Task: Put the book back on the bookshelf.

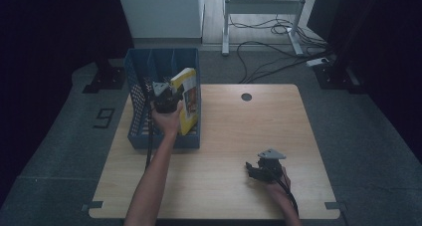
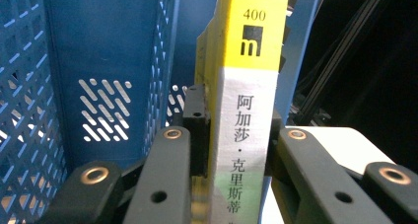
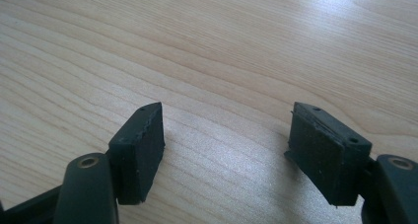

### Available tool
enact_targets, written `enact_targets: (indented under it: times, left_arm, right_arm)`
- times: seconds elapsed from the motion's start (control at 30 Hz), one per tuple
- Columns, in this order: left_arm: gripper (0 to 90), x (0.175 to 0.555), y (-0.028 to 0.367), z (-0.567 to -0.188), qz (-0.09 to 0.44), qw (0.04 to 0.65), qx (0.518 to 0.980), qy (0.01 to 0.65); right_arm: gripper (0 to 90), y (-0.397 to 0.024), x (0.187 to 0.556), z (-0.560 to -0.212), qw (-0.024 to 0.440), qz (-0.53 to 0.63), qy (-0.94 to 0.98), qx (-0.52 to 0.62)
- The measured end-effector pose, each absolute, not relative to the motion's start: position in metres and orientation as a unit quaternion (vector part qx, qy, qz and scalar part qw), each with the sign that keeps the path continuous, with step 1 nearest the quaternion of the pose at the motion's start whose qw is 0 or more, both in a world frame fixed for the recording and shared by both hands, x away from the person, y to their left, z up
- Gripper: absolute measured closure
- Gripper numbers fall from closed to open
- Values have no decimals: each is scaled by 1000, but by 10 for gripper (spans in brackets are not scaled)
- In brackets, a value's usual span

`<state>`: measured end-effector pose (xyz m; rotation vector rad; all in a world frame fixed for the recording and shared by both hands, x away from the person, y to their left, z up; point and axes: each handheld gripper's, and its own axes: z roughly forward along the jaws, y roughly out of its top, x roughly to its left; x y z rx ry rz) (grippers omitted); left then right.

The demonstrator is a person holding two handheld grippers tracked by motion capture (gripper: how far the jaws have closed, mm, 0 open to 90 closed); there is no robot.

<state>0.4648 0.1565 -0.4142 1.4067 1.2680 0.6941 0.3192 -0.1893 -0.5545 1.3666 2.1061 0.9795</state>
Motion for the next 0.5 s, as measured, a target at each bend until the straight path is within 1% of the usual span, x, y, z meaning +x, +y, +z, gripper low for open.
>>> enact_targets:
  times: [0.5]
  left_arm:
    - [735,442,168,-419,277,538,601,521]
  right_arm:
    - [287,-189,319,-554,221,354,762,495]
